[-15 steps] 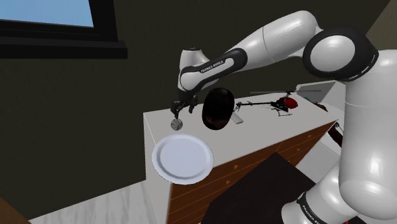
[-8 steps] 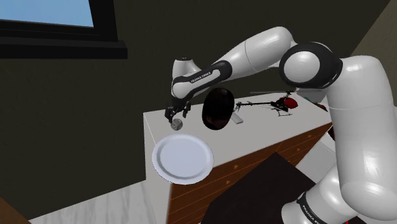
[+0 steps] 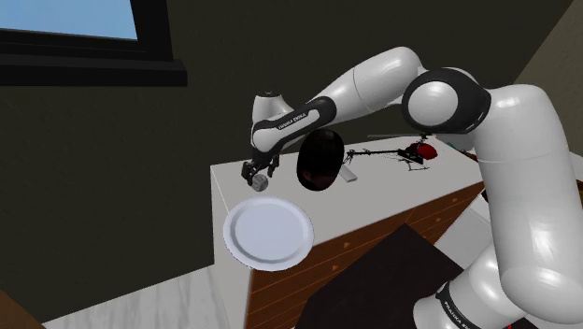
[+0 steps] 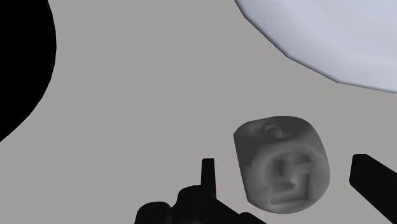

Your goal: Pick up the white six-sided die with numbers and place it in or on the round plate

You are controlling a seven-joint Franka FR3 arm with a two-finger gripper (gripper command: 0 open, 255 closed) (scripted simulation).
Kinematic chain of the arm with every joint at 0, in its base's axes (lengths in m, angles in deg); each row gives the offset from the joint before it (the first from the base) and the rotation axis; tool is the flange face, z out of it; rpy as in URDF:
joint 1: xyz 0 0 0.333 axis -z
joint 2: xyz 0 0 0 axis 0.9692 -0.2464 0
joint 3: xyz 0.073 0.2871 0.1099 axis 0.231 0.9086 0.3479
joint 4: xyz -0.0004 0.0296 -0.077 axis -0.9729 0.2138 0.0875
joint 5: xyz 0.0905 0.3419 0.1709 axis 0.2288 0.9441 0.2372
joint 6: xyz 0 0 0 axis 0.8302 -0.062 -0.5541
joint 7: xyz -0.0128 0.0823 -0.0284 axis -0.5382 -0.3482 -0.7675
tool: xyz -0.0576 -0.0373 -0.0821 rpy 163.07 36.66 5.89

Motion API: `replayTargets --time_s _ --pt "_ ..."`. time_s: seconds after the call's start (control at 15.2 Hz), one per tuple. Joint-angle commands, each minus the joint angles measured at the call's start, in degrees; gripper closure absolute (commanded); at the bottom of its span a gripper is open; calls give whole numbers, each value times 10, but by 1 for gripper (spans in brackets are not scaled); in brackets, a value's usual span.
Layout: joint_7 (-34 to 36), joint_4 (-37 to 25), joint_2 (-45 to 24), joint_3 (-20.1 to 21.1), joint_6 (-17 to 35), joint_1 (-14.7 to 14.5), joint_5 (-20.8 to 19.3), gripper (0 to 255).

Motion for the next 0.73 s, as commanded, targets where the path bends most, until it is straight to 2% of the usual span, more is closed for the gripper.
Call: replayTargets --time_s 0.0,0.13,0.2,0.66 --pt "0 0 0 0 0 0 0 0" --pt "0 0 0 0 0 0 0 0" --pt "0 0 0 0 0 0 0 255" --pt "0 0 1 0 -1 0 0 255"
